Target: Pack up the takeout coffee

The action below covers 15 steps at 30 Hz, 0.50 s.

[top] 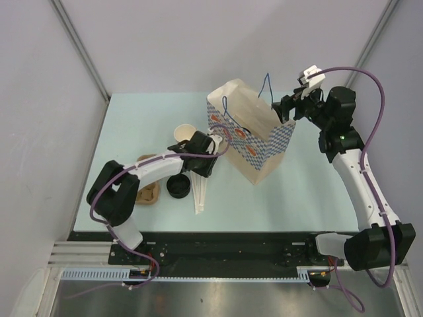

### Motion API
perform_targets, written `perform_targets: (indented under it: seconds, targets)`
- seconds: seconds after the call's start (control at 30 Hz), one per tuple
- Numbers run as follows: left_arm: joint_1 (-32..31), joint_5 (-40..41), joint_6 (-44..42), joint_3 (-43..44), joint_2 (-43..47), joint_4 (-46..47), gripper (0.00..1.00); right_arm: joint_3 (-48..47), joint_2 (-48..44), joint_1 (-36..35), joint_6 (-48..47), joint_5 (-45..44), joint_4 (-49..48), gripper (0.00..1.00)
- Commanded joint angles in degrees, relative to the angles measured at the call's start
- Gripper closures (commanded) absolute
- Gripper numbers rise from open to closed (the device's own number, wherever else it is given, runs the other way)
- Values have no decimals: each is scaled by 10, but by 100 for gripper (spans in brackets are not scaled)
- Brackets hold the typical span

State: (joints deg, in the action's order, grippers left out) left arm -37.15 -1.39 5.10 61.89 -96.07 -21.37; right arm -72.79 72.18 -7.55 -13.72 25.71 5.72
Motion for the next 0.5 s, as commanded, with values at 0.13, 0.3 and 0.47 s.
perform_targets:
  seconds: [0.13, 0.3, 0.47]
  targets:
    - [-3, 66, 17, 64, -67, 35, 64, -26, -46, 4, -2, -27, 27, 7]
    - [-3, 61, 18, 72, -96, 39, 65, -26, -57, 14, -5, -29, 47, 7]
    - [-1, 69, 32, 75, -125, 26, 65, -26, -68, 23, -7, -26, 66, 7]
